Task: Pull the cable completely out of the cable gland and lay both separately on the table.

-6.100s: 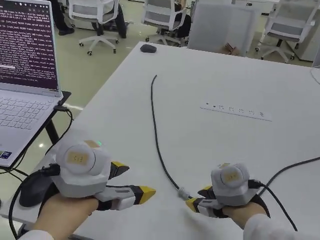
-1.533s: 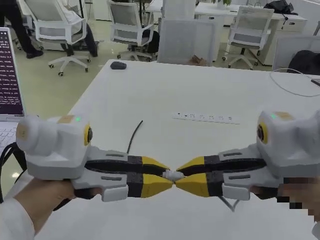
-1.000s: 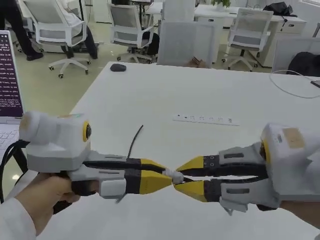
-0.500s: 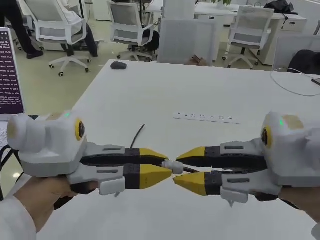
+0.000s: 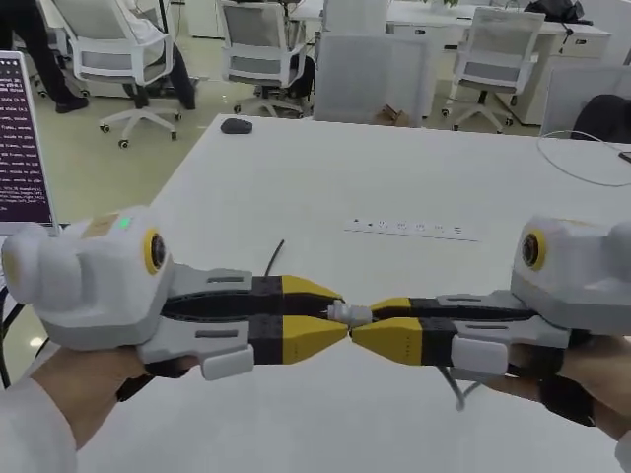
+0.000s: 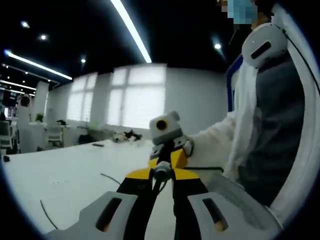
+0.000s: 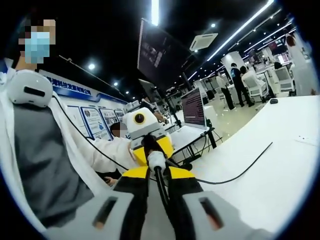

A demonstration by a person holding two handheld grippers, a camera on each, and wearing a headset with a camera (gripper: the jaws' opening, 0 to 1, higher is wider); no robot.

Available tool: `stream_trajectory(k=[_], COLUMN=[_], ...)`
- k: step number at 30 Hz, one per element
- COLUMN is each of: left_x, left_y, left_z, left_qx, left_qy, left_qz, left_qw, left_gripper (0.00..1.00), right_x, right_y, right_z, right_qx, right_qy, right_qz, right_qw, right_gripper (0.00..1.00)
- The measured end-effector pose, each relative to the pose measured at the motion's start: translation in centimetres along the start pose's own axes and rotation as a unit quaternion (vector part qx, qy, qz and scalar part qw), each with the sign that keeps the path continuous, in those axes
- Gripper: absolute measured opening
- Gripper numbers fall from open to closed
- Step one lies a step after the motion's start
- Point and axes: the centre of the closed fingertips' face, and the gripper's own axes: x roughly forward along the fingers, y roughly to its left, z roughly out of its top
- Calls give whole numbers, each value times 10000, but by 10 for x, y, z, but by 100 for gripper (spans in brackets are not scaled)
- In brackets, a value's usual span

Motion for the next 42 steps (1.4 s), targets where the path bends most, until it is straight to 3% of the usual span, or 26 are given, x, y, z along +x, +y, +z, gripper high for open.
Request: stream_trajectory(k=[11,15,18,21,24,26,30,34,36,37,39,40,42], left_x=[-1,0,2,4,3,2,1,1,1,0,0,0,0], left_y=[4,3,4,2,1,3,1,-2,-3,-3,-3,-4,-3], left_z=[2,1,0,-2,-2,-2,0,-2,-3,-3,-2,-3,-4], left_qx=[-51,-92,-320,-420,-513,-662,-1059,-1228,-1535,-1555,-1738,-1915,-1952], left_qy=[-25,-5,5,94,144,106,15,63,59,22,-76,-60,-42], left_qz=[12,-13,-4,-58,-76,-39,-150,-240,-270,-295,-285,-305,-295], left_qw=[10000,10000,9995,9991,9986,9977,9943,9921,9878,9874,9843,9810,9803], left_gripper=[15,15,15,15,15,14,14,13,13,13,13,13,13], right_x=[-2,-3,-3,-2,-1,-1,0,0,0,1,2,2,2], right_y=[2,5,5,7,8,8,11,14,14,15,13,13,11], right_z=[9,8,9,7,7,8,9,8,5,5,8,7,6], right_qx=[-7,-106,-326,-733,-587,-806,-881,-1396,-1582,-1564,-1866,-2009,-2495], right_qy=[-285,-235,-278,-140,-105,-93,-53,127,273,284,300,369,498], right_qz=[-3,7,-56,-93,-78,-132,-70,-52,-91,-68,-101,-104,-161], right_qw=[9996,9997,9991,9972,9982,9966,9961,9901,9870,9873,9819,9789,9670], right_gripper=[13,12,12,11,9,9,7,7,7,7,7,7,7])
